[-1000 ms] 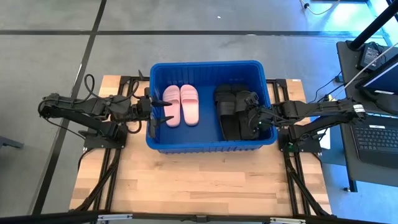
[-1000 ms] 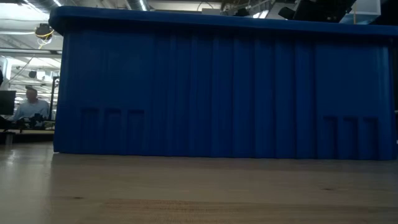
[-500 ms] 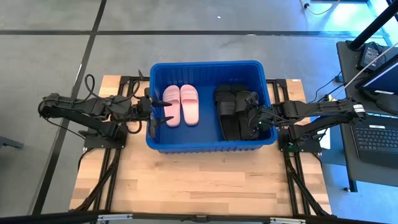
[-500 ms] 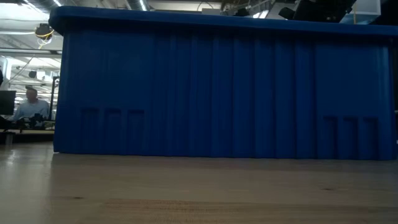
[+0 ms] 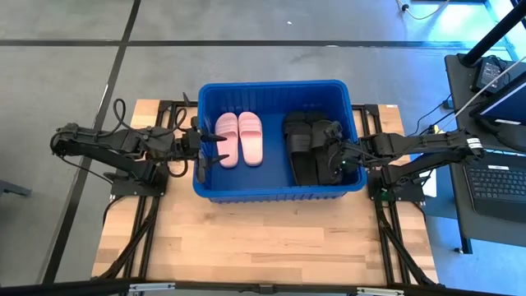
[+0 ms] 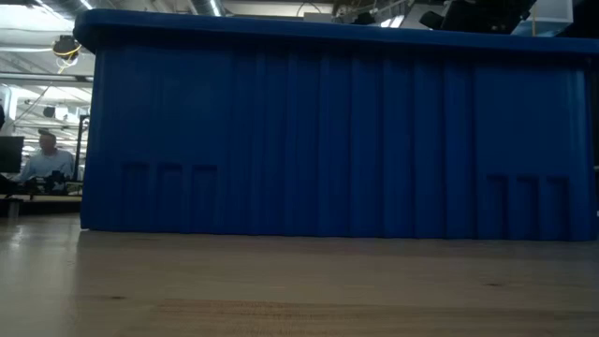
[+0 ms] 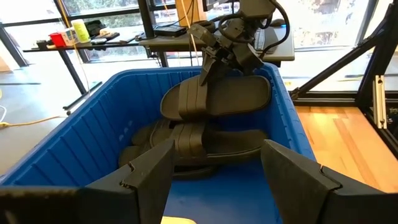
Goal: Pick and place slides into bin
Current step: Put the black slipper into the blue bin
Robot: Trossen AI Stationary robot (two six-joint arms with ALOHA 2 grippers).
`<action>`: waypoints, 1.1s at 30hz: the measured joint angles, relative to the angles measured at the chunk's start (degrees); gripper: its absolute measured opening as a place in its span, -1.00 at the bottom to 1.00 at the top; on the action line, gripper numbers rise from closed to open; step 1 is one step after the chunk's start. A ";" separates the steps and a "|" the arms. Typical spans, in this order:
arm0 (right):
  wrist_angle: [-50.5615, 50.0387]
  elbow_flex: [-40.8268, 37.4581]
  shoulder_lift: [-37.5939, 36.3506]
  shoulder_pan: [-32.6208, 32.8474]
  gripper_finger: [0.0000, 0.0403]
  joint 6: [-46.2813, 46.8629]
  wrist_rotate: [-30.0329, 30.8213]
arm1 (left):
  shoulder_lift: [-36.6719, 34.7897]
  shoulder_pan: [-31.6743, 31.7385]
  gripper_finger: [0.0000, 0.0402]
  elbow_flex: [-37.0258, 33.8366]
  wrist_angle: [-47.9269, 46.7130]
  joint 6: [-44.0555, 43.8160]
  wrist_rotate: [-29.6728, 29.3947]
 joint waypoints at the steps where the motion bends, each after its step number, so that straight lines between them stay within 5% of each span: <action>1: -0.03 0.00 0.00 0.00 -0.79 0.11 0.02 | 0.00 -0.02 0.16 0.00 0.00 0.00 0.00; 11: -0.15 0.00 0.04 0.00 -0.75 2.65 0.04 | 0.00 -0.06 0.16 0.00 0.02 -0.17 0.00; 33: 0.08 0.00 0.04 0.02 0.14 3.27 0.38 | 0.00 -0.06 0.16 0.00 0.04 -0.23 0.02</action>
